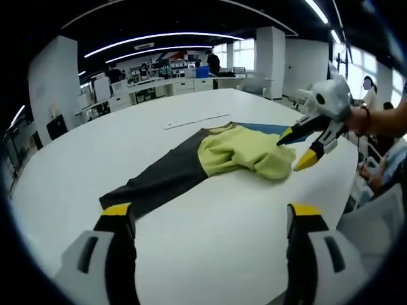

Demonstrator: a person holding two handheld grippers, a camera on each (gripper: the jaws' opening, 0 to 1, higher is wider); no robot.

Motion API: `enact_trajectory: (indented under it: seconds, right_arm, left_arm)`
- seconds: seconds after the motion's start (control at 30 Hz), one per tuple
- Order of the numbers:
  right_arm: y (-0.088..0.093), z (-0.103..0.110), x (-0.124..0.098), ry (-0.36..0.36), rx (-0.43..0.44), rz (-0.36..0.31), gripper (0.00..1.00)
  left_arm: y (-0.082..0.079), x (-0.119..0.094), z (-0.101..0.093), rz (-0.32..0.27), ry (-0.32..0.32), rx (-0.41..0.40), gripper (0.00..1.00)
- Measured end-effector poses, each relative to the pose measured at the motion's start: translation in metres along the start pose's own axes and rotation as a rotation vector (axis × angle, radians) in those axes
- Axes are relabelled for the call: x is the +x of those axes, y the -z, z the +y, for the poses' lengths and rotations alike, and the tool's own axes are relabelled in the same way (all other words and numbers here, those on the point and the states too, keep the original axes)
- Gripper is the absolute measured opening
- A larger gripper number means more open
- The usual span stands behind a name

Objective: Fold the garment on the visible template until the final outline fits inside the template.

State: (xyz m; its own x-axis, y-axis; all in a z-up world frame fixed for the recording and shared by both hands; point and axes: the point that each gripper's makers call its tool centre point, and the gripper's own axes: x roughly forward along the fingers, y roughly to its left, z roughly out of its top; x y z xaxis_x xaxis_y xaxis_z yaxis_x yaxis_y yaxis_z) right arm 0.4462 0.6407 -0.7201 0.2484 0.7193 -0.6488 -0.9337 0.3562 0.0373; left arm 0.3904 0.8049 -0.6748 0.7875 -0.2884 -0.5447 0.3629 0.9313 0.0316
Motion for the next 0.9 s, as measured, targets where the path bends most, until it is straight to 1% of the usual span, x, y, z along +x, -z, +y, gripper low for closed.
enact_trajectory:
  seconds: [0.07, 0.17, 0.3, 0.33, 0.4, 0.43, 0.5, 0.63, 0.73, 0.8, 0.9]
  right_arm:
    - [0.004, 0.003, 0.006, 0.002, -0.017, 0.021, 0.50]
    - [0.014, -0.003, 0.015, 0.038, -0.057, 0.059, 0.49]
    - [0.022, -0.008, 0.026, 0.055, -0.032, 0.085, 0.47]
    - [0.024, -0.009, 0.029, 0.061, -0.032, 0.091, 0.45]
    - [0.028, -0.013, 0.031, 0.082, -0.065, 0.119, 0.42]
    - [0.028, -0.014, 0.032, 0.087, -0.074, 0.122, 0.39]
    - [0.029, -0.017, 0.034, 0.095, -0.067, 0.126, 0.36]
    - [0.034, -0.026, 0.037, 0.121, -0.045, 0.139, 0.27]
    - [0.033, -0.028, 0.038, 0.135, -0.020, 0.136, 0.24]
    - [0.033, -0.032, 0.038, 0.148, -0.017, 0.134, 0.19]
    - [0.032, -0.038, 0.039, 0.158, 0.015, 0.121, 0.14]
  left_arm:
    - [0.002, 0.000, -0.005, 0.004, 0.012, 0.007, 0.97]
    - [0.001, 0.001, -0.012, -0.010, 0.027, -0.011, 0.97]
    - [0.003, 0.001, -0.016, -0.001, 0.037, -0.017, 0.96]
    - [0.002, 0.001, -0.017, -0.004, 0.037, -0.016, 0.96]
    - [0.002, 0.001, -0.019, -0.006, 0.041, -0.014, 0.96]
    - [0.003, 0.002, -0.022, -0.001, 0.052, -0.004, 0.96]
    - [0.003, 0.003, -0.027, 0.009, 0.057, 0.011, 0.95]
    - [0.001, 0.005, -0.033, 0.006, 0.064, 0.028, 0.95]
    - [0.002, 0.007, -0.036, 0.013, 0.072, 0.042, 0.95]
    - [0.002, 0.008, -0.038, 0.019, 0.075, 0.049, 0.94]
    - [0.000, 0.009, -0.042, 0.015, 0.088, 0.051, 0.94]
